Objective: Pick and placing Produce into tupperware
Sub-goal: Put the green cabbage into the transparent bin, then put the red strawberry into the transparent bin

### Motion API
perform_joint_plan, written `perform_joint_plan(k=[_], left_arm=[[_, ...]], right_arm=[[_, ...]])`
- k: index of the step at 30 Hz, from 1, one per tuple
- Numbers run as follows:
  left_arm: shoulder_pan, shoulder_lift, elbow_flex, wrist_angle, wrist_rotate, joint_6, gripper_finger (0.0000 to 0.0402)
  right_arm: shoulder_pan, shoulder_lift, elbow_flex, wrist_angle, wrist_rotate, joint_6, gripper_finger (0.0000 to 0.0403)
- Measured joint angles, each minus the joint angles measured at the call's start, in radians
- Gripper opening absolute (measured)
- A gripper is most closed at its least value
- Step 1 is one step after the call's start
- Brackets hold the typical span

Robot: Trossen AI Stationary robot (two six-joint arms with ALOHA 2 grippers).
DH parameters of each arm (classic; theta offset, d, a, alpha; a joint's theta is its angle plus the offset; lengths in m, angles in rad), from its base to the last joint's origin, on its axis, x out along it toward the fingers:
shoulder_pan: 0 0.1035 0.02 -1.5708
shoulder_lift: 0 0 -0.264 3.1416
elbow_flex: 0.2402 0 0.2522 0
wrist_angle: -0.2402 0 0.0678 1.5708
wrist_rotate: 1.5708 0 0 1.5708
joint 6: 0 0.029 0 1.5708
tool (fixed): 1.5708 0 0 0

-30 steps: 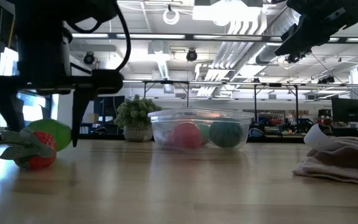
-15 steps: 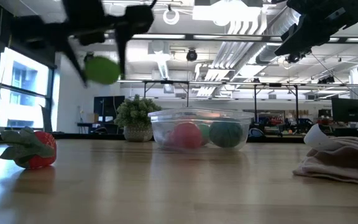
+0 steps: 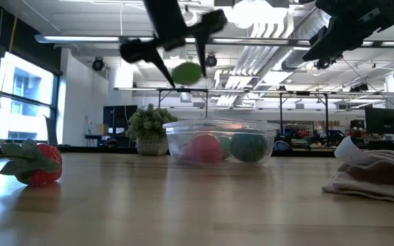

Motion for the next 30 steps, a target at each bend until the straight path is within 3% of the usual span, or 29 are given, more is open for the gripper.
perform_joint_plan(k=[11, 25, 30], left_arm=[[0.109, 0.252, 0.162, -0.009, 0.12, 0.113, 0.0278], [0.119, 0.262, 0.165, -0.052, 0.093, 0.114, 0.0278], [0.118, 0.223, 0.198, -0.12, 0.081, 0.207, 0.0278]], right_arm=[[0.0, 0.0, 0.0, 0.001, 0.0, 0.0, 0.0], [0.0, 0.0, 0.0, 0.0, 0.0, 0.0, 0.0], [0.0, 0.0, 0.0, 0.0, 0.0, 0.0, 0.0]])
